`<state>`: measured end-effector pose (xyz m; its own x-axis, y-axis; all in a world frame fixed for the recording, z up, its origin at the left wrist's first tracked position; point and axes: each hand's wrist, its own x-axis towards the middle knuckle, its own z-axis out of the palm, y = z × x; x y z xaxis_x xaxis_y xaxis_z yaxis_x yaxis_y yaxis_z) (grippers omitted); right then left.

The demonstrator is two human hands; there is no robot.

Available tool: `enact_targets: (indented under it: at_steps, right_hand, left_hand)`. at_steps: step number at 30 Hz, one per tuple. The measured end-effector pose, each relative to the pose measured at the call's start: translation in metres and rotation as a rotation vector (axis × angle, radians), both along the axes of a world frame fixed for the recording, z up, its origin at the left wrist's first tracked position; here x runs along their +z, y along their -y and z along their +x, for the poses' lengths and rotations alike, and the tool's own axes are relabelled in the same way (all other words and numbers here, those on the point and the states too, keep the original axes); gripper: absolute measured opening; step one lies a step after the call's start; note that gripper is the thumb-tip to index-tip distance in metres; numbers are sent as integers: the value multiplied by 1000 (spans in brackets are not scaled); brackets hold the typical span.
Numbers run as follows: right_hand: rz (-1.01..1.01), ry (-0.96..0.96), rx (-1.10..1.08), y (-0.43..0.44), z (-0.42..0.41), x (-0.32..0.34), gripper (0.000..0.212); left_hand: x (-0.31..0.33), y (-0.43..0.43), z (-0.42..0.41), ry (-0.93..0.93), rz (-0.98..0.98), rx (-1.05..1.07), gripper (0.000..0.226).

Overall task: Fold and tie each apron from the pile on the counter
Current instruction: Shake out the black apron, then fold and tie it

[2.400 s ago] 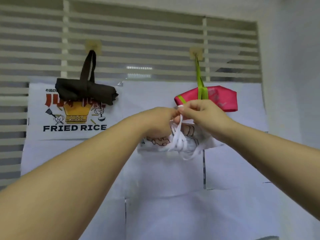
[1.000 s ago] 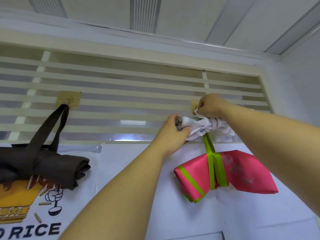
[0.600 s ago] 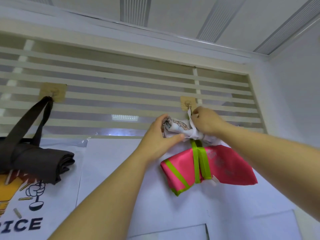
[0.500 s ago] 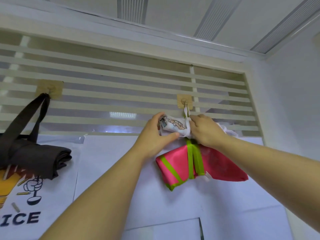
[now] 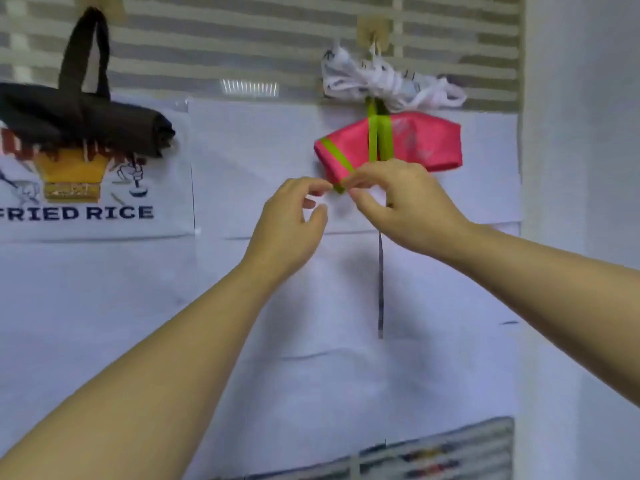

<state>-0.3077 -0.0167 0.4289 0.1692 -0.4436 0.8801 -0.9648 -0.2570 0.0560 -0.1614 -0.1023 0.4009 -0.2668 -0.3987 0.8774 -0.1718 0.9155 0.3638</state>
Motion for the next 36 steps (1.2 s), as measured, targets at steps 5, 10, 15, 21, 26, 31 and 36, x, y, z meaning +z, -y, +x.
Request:
enact_targets:
  at_steps: [5,10,15,21,26,31,36]
  right_hand:
    - [493,128,61,-16,36,-160,18]
    - [1009,301,81,-37,49,-310,8]
    - [1461,351,-6,-73,46,-433,23]
    - [1580,443,-248,-99,31,-525,68]
    - [1458,592,-346,-94,26,-554,81]
    - [1402,562,-515,-72,15,-557,80]
    - [1447,370,-587,-53,9,-555,43]
  left_hand:
    - [-168,-24,33,125,338,-5,19]
    - [-315,-45,66,433,710,33,18]
    - [-427,-73,104,877,930,21,26]
    - [-506,-91,122,1122,998,70,44]
    - [-539,-85,119,1140,980,123,70]
    - [-543,-63,108,979,1020,440,72]
    - [-544,-35,117,877,1221,629,84]
